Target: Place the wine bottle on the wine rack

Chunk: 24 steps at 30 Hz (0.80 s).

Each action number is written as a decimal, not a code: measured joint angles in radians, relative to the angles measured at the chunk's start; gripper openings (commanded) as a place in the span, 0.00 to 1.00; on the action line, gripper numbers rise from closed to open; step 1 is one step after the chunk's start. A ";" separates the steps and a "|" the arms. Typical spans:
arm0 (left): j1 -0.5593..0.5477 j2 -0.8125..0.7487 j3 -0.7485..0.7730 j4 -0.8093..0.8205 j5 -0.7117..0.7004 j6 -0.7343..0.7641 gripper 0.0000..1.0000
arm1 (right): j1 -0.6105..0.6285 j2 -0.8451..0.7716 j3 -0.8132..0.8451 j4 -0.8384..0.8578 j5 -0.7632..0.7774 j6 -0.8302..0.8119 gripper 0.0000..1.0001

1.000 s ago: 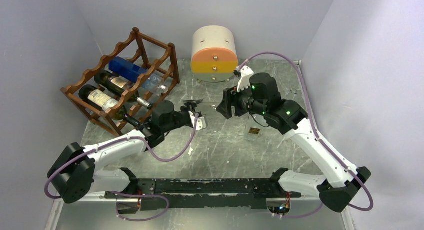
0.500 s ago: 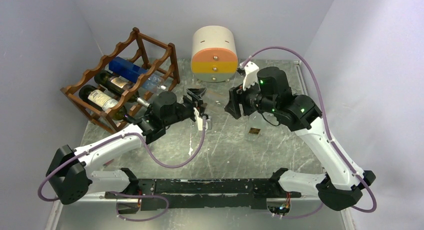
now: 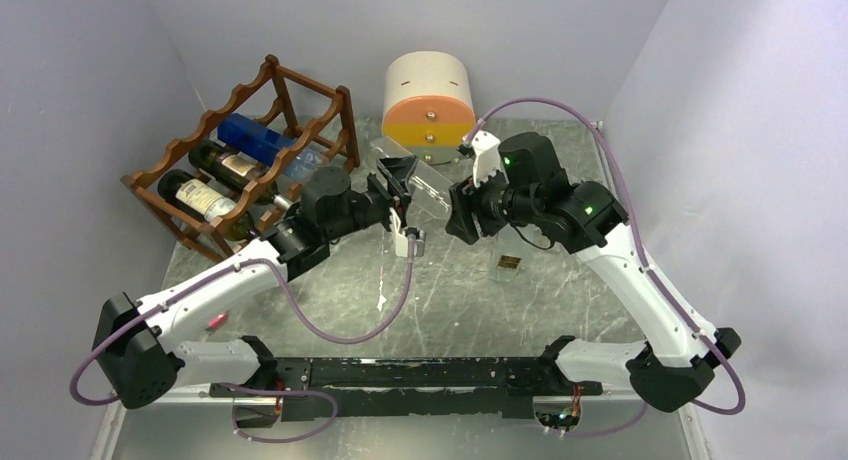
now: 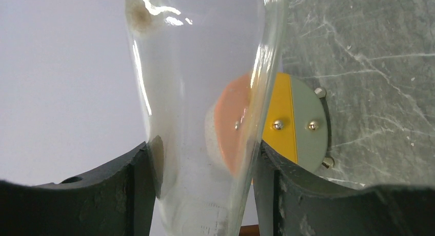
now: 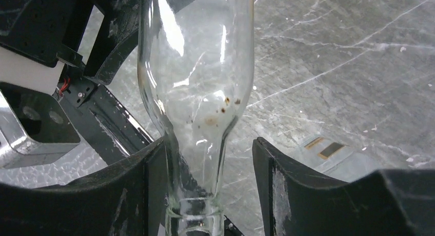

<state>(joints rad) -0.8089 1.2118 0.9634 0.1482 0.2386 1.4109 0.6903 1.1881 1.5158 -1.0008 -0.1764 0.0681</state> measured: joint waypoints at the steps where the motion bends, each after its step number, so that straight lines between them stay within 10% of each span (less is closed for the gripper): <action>1: -0.001 0.001 0.004 -0.011 0.001 0.014 0.07 | 0.000 0.006 0.000 0.000 -0.004 -0.001 0.58; 17: -0.006 0.034 0.011 -0.056 -0.009 0.081 0.07 | 0.000 0.058 -0.035 0.008 -0.053 0.008 0.38; 24: -0.006 0.042 0.011 -0.066 -0.026 0.077 0.07 | 0.000 0.083 -0.039 0.017 -0.049 0.025 0.53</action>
<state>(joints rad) -0.8154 1.2537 0.9745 0.0818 0.2131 1.4876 0.6903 1.2713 1.4769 -0.9840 -0.2253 0.0933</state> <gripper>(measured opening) 0.623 0.508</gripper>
